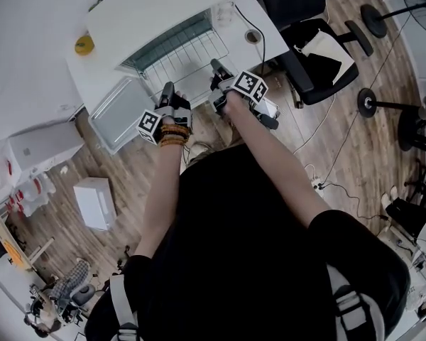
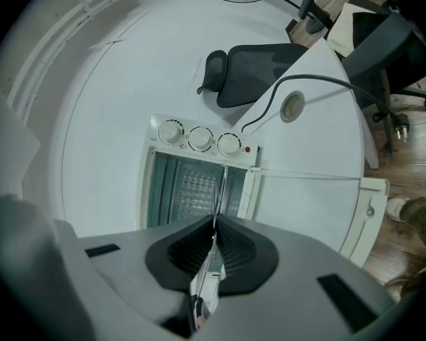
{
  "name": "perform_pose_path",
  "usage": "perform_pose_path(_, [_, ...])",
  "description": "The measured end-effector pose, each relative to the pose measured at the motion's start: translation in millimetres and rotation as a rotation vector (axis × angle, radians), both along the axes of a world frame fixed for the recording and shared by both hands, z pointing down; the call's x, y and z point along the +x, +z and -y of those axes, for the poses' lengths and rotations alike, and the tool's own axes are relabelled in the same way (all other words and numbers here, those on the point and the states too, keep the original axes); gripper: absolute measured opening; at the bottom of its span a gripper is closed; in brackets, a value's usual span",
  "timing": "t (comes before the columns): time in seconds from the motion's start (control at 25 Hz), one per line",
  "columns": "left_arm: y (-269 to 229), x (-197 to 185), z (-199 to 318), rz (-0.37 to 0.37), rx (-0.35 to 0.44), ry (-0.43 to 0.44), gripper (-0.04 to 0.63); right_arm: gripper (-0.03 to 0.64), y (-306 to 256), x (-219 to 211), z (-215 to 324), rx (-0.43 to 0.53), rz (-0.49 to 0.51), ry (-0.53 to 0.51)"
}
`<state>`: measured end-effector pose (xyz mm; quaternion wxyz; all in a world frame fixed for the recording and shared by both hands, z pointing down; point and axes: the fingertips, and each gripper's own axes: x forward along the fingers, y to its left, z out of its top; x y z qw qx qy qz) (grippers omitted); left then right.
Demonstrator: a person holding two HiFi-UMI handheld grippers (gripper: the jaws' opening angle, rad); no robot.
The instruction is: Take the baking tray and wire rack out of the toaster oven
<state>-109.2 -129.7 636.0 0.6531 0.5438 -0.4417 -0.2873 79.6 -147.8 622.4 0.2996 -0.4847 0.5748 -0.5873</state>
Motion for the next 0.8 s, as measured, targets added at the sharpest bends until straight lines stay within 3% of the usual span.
perform_pose_path(0.64, [-33.4,5.7,-29.6,-0.073,0.057,0.060,0.029,0.037,-32.5,1.9,-30.8,0.062,0.018,-0.029])
perform_pose_path(0.8, [-52.6,6.9,-26.5,-0.083,0.121,0.084,0.029,0.037,-46.6,-0.2,-32.7,0.086,0.012,-0.052])
